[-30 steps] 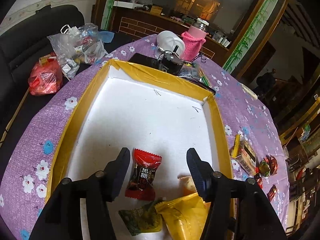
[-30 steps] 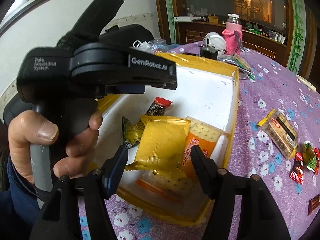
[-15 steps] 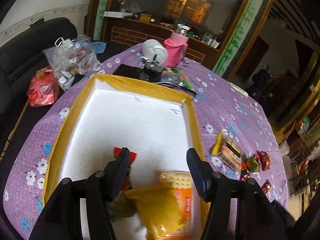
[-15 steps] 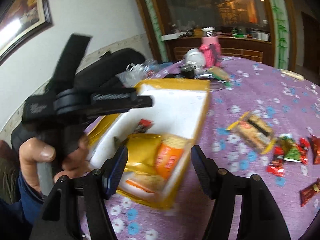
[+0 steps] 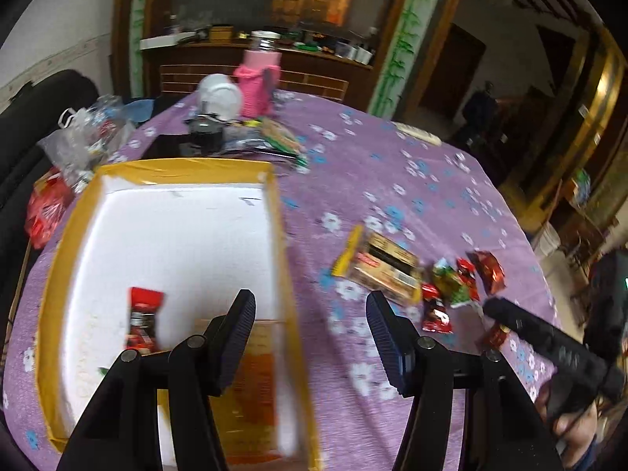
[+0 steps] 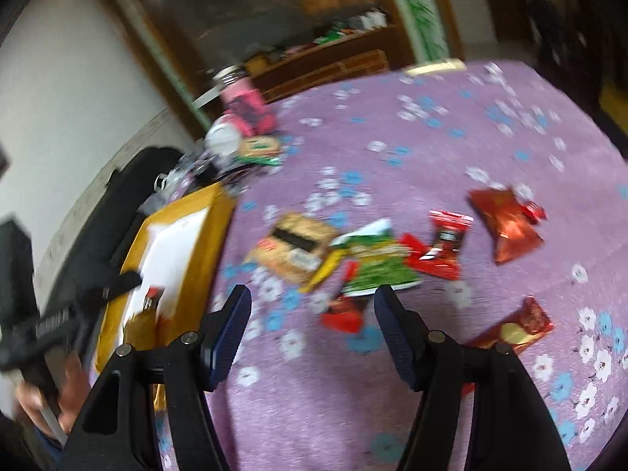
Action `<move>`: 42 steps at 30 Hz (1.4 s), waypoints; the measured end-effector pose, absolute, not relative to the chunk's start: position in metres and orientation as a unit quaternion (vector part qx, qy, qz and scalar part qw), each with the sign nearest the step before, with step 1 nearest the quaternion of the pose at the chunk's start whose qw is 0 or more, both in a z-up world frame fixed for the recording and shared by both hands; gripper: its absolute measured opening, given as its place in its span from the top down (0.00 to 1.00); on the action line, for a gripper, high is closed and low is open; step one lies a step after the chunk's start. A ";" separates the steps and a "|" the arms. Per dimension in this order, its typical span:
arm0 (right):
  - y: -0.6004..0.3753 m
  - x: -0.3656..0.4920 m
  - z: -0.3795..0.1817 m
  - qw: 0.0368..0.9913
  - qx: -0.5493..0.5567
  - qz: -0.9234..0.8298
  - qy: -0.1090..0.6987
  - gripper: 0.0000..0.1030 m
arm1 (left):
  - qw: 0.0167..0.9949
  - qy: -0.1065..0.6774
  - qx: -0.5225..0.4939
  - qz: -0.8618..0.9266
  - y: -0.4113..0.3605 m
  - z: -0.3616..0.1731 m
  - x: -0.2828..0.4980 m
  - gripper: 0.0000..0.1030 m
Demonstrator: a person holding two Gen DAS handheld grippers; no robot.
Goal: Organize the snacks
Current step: 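Move both grippers back toward the remaining snacks on the table, then grasp the clear biscuit pack with the left gripper while the right grasps the green peas bag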
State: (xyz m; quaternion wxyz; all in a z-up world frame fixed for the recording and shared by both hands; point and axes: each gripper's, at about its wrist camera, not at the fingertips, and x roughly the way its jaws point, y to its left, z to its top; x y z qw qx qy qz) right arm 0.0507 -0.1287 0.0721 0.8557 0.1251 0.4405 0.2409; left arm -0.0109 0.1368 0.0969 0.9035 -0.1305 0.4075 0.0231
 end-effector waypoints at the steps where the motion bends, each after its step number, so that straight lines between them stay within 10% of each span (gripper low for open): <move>1: -0.132 0.058 0.070 0.854 0.129 0.236 0.446 0.38 | 0.903 0.412 -0.126 0.019 0.129 0.096 -0.006 0.40; 15: -0.105 0.102 0.026 0.844 0.079 0.250 0.467 0.38 | 0.882 0.458 -0.110 -0.004 0.083 0.086 0.058 0.31; 22: -0.130 0.108 0.020 0.841 0.116 0.246 0.467 0.66 | 0.870 0.480 -0.114 0.008 0.081 0.068 0.086 0.24; 42: -0.155 0.104 0.034 0.852 0.158 0.235 0.441 0.66 | 0.856 0.515 0.035 0.012 0.034 0.015 0.120 0.05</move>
